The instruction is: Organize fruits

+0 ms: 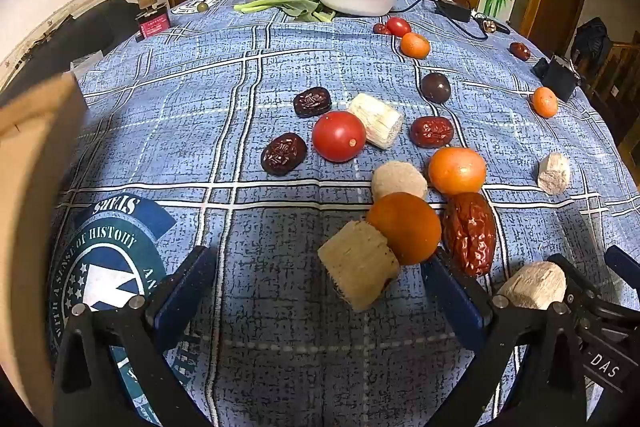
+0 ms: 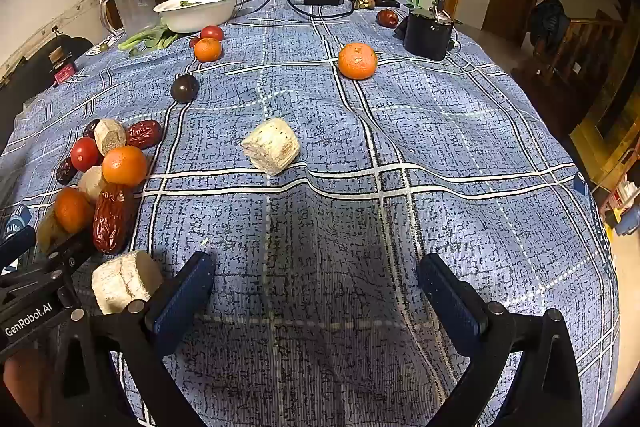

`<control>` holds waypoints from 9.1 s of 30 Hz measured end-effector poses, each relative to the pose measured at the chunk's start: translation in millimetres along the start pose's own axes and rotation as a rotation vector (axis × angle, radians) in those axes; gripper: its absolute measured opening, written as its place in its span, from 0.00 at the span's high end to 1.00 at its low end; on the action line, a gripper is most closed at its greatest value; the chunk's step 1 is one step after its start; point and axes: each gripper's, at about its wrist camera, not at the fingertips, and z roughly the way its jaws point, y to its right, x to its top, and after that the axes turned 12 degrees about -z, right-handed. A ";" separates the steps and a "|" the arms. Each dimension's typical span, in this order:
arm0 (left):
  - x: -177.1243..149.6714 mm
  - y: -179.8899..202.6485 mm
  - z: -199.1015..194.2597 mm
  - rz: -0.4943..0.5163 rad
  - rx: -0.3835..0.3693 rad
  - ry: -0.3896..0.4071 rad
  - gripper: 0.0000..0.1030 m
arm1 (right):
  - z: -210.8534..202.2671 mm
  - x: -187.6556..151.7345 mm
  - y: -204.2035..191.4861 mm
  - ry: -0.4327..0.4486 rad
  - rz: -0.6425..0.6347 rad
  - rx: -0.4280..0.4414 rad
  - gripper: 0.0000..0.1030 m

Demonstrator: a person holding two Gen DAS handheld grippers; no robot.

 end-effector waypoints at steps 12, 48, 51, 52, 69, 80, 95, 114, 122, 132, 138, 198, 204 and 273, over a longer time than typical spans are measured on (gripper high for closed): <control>-0.1 -0.4 -0.3 -0.001 -0.001 0.000 0.00 | -0.2 -0.2 0.0 0.000 0.000 0.000 0.01; 0.0 0.0 0.0 -0.001 -0.001 0.000 0.00 | 0.0 -0.5 0.1 0.000 0.000 0.000 0.01; 0.0 0.0 0.0 -0.001 -0.001 0.000 0.00 | 0.4 -0.8 0.4 0.000 0.000 0.000 0.01; 0.0 0.0 0.0 -0.001 -0.001 0.000 0.00 | 0.5 -0.9 0.4 0.000 0.000 0.000 0.01; 0.0 0.0 0.0 -0.001 -0.001 0.000 0.00 | 2.6 -2.9 2.0 0.001 0.000 0.000 0.01; 3.9 -3.1 -0.2 0.058 -0.031 -0.053 0.00 | 3.7 -3.7 4.4 -0.007 0.001 0.009 0.01; -11.3 -38.9 -59.5 0.033 -0.093 0.045 0.00 | 2.5 -2.4 6.0 -0.034 0.033 -0.009 0.01; -28.7 -81.8 -161.5 0.044 -0.125 0.324 0.00 | -141.6 -50.9 -35.7 0.423 0.098 -0.145 0.01; -33.0 -98.2 -166.1 0.012 -0.127 0.310 0.00 | -154.8 -56.3 -41.4 0.420 0.105 -0.143 0.00; -36.2 -103.6 -164.2 0.007 -0.132 0.297 0.00 | -149.3 -57.7 -51.4 0.395 0.068 -0.124 0.00; -31.9 -106.8 -147.1 -0.010 -0.134 0.257 0.00 | -121.2 -56.3 -52.1 0.304 0.049 -0.044 0.01; 13.6 -142.1 -144.2 0.042 -0.367 0.108 0.67 | -118.2 -0.7 -97.1 0.213 -0.166 0.315 0.65; 59.2 -204.1 -151.0 -0.003 -0.245 0.142 0.67 | -141.2 43.0 -157.3 0.251 -0.264 0.451 0.64; 69.1 -322.5 -79.3 -0.288 -0.168 -0.038 0.33 | -81.2 -8.6 -311.4 -0.003 -0.306 0.661 0.75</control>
